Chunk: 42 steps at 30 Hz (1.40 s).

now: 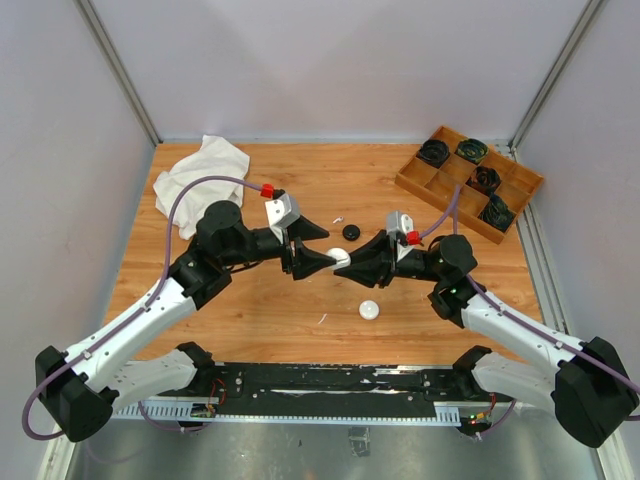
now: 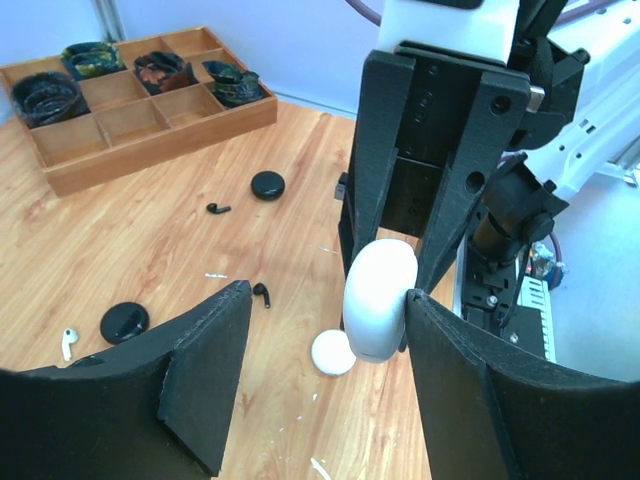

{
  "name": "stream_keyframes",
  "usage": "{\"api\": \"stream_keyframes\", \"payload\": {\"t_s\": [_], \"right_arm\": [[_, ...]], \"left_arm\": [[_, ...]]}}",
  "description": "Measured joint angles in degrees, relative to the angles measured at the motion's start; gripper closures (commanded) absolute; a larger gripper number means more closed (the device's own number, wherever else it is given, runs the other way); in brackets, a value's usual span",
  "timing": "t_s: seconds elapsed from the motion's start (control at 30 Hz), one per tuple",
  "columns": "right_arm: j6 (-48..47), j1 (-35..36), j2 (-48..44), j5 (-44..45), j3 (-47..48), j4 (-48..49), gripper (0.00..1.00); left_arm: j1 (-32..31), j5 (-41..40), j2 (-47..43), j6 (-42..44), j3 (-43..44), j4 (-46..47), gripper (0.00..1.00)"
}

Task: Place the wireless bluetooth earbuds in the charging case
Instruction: Open the charging case, then pick up the earbud from the center of the board.

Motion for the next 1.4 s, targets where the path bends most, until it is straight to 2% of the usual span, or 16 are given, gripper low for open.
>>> {"api": "stream_keyframes", "payload": {"t_s": [0.47, 0.77, 1.1, 1.4], "right_arm": [[-0.9, -0.07, 0.0, 0.0, -1.09, -0.46, 0.98], [-1.86, -0.63, 0.96, 5.38, -5.42, -0.44, 0.98], [-3.63, -0.66, 1.33, 13.81, -9.79, -0.35, 0.97], [-5.01, -0.66, -0.11, 18.75, -12.07, -0.33, 0.96]], "left_arm": [[0.94, -5.86, 0.74, -1.53, 1.2, -0.7, 0.26], [3.76, -10.75, 2.73, -3.8, -0.07, -0.44, 0.24], [8.9, -14.27, 13.25, -7.89, -2.54, 0.98, 0.24], [13.05, -16.24, 28.92, -11.78, -0.55, 1.84, 0.23]]}}
